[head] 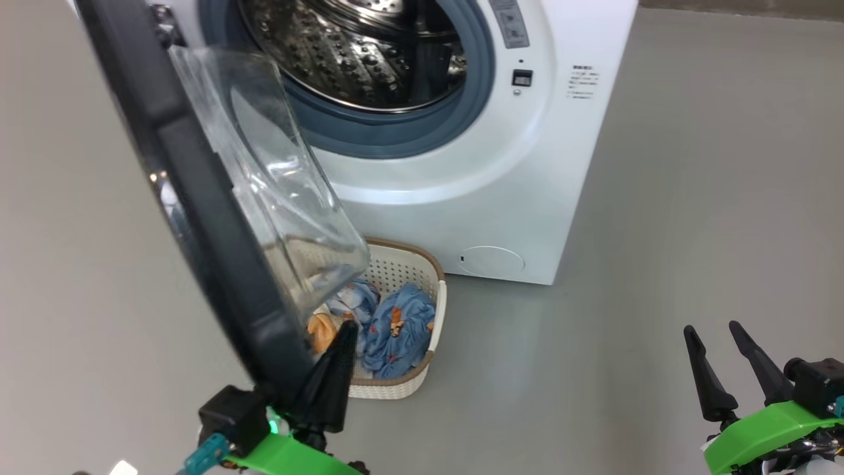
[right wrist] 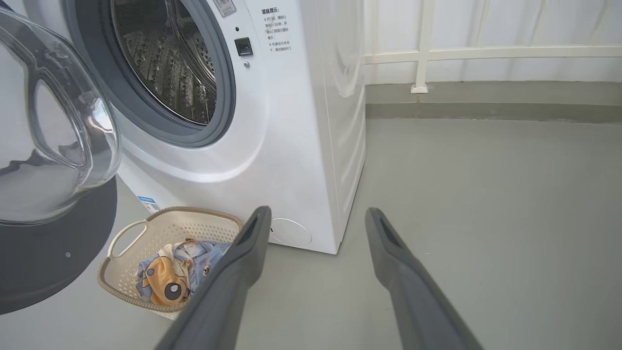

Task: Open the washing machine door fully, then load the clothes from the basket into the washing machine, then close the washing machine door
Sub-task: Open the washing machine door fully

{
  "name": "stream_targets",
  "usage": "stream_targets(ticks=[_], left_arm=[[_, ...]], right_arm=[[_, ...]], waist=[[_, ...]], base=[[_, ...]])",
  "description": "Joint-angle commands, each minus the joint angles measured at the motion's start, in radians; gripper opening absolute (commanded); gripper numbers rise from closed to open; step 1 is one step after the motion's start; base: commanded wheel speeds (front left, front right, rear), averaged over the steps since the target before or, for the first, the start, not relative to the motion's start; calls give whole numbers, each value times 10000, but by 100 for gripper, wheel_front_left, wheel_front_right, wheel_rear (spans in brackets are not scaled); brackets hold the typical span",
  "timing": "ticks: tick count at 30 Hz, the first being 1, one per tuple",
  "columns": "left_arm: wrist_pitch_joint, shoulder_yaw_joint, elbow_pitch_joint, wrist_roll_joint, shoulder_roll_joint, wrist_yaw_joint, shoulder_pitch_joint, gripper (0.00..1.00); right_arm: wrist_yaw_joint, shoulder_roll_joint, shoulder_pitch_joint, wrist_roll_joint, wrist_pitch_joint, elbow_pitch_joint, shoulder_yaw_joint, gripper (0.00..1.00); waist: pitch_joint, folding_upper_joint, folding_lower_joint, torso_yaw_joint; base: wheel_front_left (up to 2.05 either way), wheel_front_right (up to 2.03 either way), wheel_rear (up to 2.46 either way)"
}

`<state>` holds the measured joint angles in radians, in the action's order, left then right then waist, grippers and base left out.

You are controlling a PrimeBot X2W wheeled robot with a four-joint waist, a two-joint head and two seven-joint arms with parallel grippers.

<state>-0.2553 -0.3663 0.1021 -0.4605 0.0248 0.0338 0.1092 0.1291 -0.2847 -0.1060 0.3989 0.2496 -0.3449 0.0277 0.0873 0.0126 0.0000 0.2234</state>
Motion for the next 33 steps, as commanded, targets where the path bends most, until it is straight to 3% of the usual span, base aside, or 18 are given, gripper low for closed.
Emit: stream_targets(ticks=[1,18,33], left_arm=[[-65,728,-257,63,337,-240,108,0],[-34,1746,-996,171,1020,-1163,-731,0],[-9,3328,-456,-49,1936,-1837,-383,0]], right_arm=[[16,-220,-83,-43,122,253,285,100],[16,-229,-76,-70,122,331,286,100],[16,-341,-182,-39,122,382,315,100]], waist=[[-61,0,0,199],[46,0,0,1115],[363,0,0,1415]], base=[[0,0,0],[0,0,0],[0,0,0]])
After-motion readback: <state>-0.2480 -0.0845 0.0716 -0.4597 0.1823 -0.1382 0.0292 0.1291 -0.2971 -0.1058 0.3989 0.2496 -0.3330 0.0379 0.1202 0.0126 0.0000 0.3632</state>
